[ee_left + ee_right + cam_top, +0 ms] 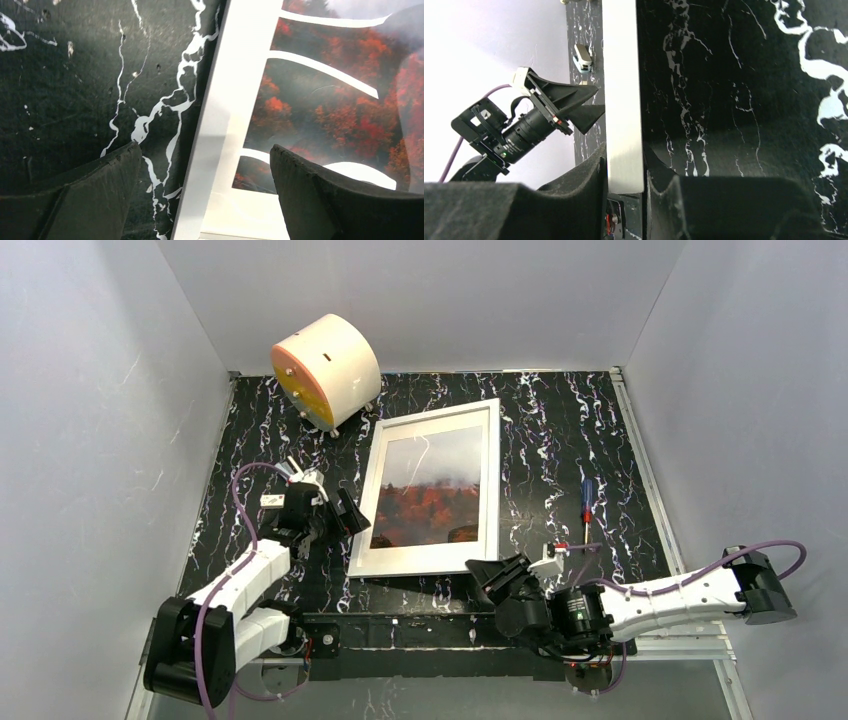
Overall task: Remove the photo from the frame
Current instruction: Turn over the photo frame at the center of the board.
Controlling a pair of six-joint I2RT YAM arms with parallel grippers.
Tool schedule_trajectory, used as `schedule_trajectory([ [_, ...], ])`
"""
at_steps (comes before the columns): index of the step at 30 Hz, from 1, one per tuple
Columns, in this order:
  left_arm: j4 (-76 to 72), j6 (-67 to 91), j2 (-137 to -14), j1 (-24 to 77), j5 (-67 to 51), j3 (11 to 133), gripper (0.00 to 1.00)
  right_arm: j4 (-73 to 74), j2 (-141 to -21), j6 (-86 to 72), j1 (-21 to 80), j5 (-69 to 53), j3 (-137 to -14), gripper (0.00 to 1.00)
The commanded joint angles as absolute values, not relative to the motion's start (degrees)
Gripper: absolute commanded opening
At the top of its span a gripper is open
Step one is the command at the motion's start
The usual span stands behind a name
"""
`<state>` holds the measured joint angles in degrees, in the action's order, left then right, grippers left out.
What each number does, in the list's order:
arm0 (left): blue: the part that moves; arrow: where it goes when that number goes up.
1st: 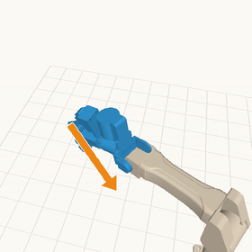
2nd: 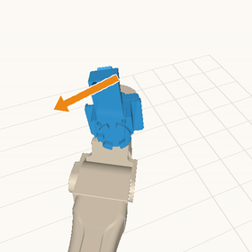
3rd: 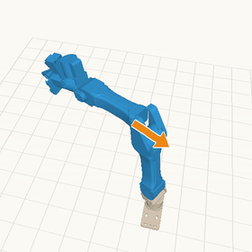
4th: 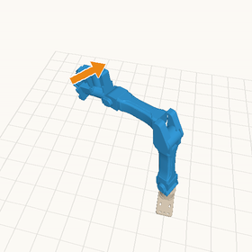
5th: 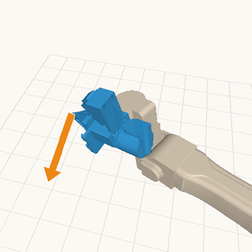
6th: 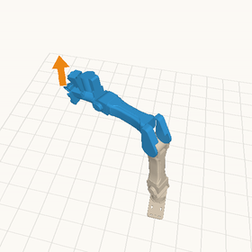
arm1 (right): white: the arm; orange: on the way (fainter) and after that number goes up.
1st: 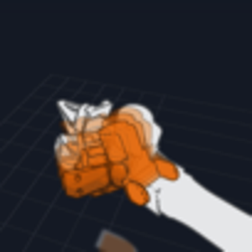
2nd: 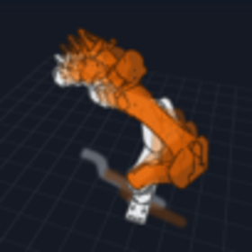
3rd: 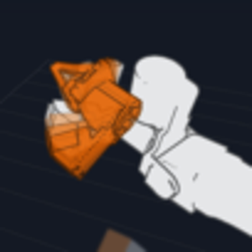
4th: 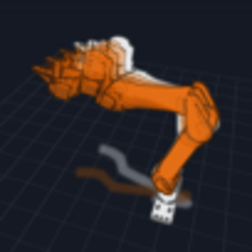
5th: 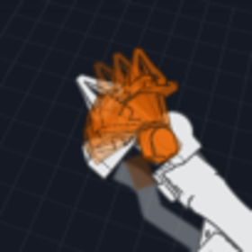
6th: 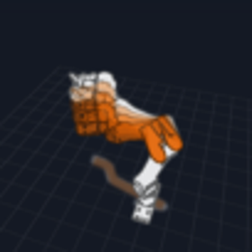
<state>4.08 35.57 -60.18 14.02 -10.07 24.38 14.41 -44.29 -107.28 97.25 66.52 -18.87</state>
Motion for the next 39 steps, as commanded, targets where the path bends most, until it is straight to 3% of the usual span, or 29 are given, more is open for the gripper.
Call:
schedule_trajectory([
  [1, 2.6, 35.4, -60.5, 13.8, -9.1, 22.9, 0.98, 25.2, -44.6, -117.5, 97.6, 64.9, -16.6, 0.05],
  [7, 0.2, 36.2, -61.6, 13.8, -10.8, 20.4, 0.98, 29.9, -42.7, -119.5, 97.5, 62.5, -15.0, 0.15],
  [10, -1.9, 36.2, -62.4, 13.7, -11.5, 20.0, 0.98, 32.3, -42.7, -118.9, 97.5, 60.8, -15.9, 0.31],
  [23, -2.7, 35.7, -63.6, 13.7, -13.0, 20.4, 0.97, 47.7, -43.6, -121.0, 97.5, 59.9, -22.6, 0.53],
  [39, -3.2, 35.8, -63.9, 13.8, -14.0, 20.4, 0.97, 47.9, -45.2, -119.4, 97.5, 59.7, -25.4, 0.55],
])
